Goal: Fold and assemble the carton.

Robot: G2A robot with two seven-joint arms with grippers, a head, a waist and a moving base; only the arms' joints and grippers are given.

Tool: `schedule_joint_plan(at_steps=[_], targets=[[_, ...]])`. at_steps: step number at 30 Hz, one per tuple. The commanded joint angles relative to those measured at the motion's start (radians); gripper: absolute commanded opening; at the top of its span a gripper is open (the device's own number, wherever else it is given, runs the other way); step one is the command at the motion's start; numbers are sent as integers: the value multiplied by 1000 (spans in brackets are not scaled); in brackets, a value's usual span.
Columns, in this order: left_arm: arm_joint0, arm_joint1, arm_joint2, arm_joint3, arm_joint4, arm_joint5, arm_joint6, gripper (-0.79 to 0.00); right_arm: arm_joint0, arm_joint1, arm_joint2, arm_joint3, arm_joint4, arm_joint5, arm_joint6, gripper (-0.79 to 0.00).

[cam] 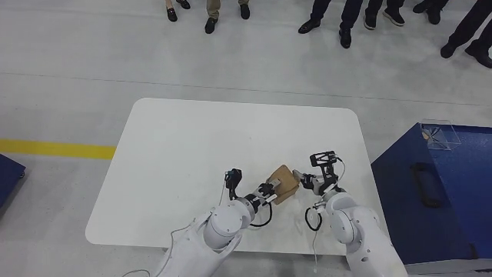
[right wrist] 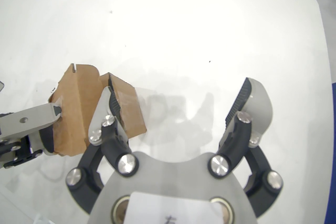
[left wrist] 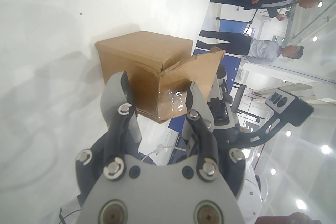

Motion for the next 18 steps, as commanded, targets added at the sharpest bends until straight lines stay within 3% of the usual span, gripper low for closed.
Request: schedule_joint_plan(at_steps=[1, 18], targets=[[6, -2, -2, -1, 3, -4, -2, -416, -3, 0, -6, 1, -8, -2, 1, 0], [19, -19, -13, 11, 31, 5, 0, -419, 10, -1, -13, 35, 5, 7, -8, 0]])
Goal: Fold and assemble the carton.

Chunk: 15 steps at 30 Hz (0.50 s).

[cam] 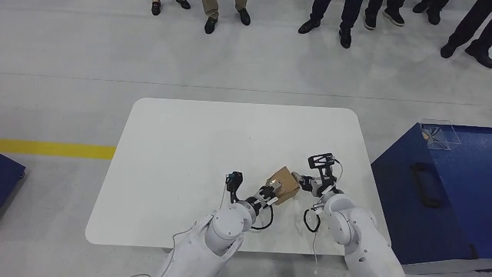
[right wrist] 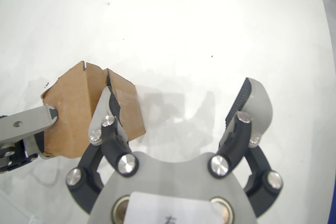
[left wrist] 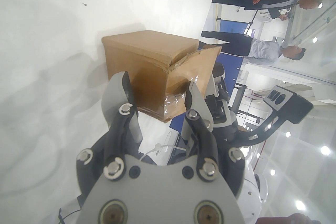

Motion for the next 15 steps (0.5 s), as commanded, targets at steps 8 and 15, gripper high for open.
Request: schedule_joint_plan(at_steps=[8, 15], targets=[[-5, -12, -4, 14, 7, 8, -5, -419, 14, 2, -1, 19, 5, -21, 18, 0], [-15, -22, -2, 35, 14, 28, -10, -434, 31, 2, -1, 29, 12, -19, 40, 0]])
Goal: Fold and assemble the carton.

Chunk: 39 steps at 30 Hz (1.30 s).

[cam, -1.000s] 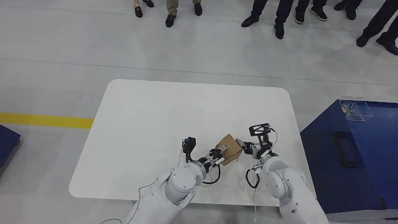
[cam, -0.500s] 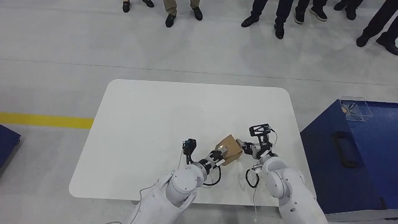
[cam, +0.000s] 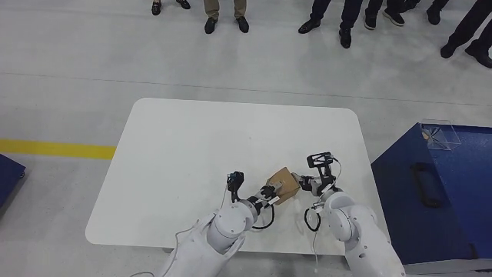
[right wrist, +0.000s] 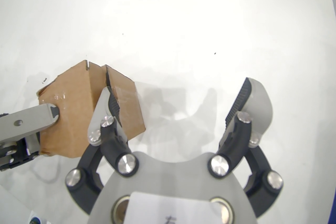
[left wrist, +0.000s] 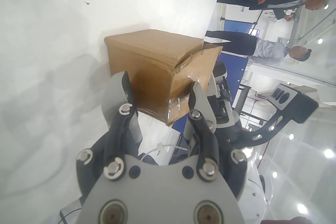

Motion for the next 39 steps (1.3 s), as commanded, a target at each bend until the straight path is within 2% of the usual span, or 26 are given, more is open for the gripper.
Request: schedule_joint_plan(at_steps=[1, 4, 10, 15, 19, 23, 24, 25, 27, 35, 37, 39], targets=[[-3, -3, -1, 7, 2, 6, 1, -434, 3, -1, 3, 0, 18, 6, 0, 0], [-6, -7, -1, 14, 5, 8, 2, -437, -3, -2, 13, -15, 60, 8, -19, 0], [-4, -13, -9, 21, 9, 1, 2, -443, -33, 5, 14, -49, 76, -85, -5, 0], [3, -14, -18, 15, 19, -4, -3, -449, -2, 0, -14, -7, 42, -11, 21, 0], [9, -14, -27, 5, 30, -7, -7, -449, 22, -4, -27, 18, 59, 4, 31, 0], [25, -11, -38, -20, 53, -48, -3, -425, 22, -3, -21, 11, 74, 2, 28, 0], [31, -9, -41, -29, 66, -67, 0, -323, 20, -3, -15, 6, 84, 0, 26, 0], [37, -6, -44, -44, 85, -93, 8, 0, 17, -2, -5, -1, 96, -1, 22, 0], [54, 0, -48, -70, 139, -151, 40, 0, 9, 0, 18, -16, 124, 6, 12, 0], [52, 1, -47, -75, 168, -151, 49, 0, 31, -1, 30, -3, 136, 84, 47, 0], [41, 7, -33, -86, 297, -187, 78, 0, 64, -5, 3, 34, 102, 123, 49, 0], [28, 17, -1, -81, 504, -215, 117, 0, 105, -12, -30, 77, 92, 142, 53, 0]])
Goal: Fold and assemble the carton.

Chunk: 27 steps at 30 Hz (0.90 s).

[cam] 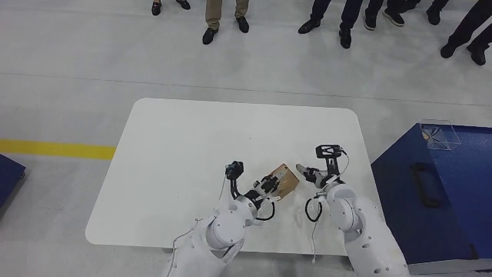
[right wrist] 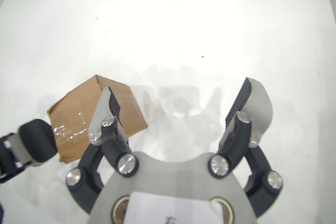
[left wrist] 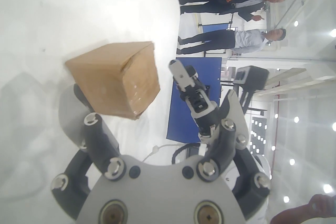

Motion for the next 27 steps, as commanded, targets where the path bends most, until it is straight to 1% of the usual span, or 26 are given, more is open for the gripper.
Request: schedule_joint_plan(at_steps=[1, 2, 3, 5, 8, 10, 11, 13, 16, 18, 22, 24, 27], targets=[[-17, 13, 42, 10, 328, -30, 61, 0, 50, -6, -36, 54, -10, 10, 9, 0], [-21, 19, 69, 18, 456, -54, 79, 0, 74, -9, -49, 80, -20, 14, 16, 0], [-24, 26, 87, 38, 579, -50, 104, 0, 96, -11, -63, 102, -32, 18, 18, 0], [-19, 32, 99, 54, 712, -18, 149, 0, 135, -17, -87, 146, -34, 7, 29, 0], [-18, 42, 97, 71, 812, -20, 128, 0, 178, -21, -114, 193, -41, -31, 36, 0], [-16, 49, 93, 83, 887, 4, 111, 0, 200, -21, -125, 219, -39, -85, 48, 0], [-11, 51, 99, 85, 914, -3, 90, 0, 211, -21, -130, 233, -37, -113, 58, 0], [-7, 55, 107, 91, 990, 24, 60, 0, 231, -21, -141, 254, -37, -160, 73, 0], [5, 54, 124, 80, 1037, 17, 18, 0, 252, -23, -162, 278, -30, -226, 90, 0], [10, 51, 136, 75, 1058, 8, -5, 0, 260, -25, -174, 284, -32, -245, 82, 0], [7, 42, 144, 82, 1097, 36, 17, 0, 258, -25, -168, 283, -10, -249, 73, 0], [-1, 36, 146, 98, 1104, 50, 20, 0, 250, -21, -150, 279, -5, -246, 64, 0], [-16, 25, 145, 129, 1095, 47, 16, 0, 231, -13, -109, 270, 21, -241, 48, 0]])
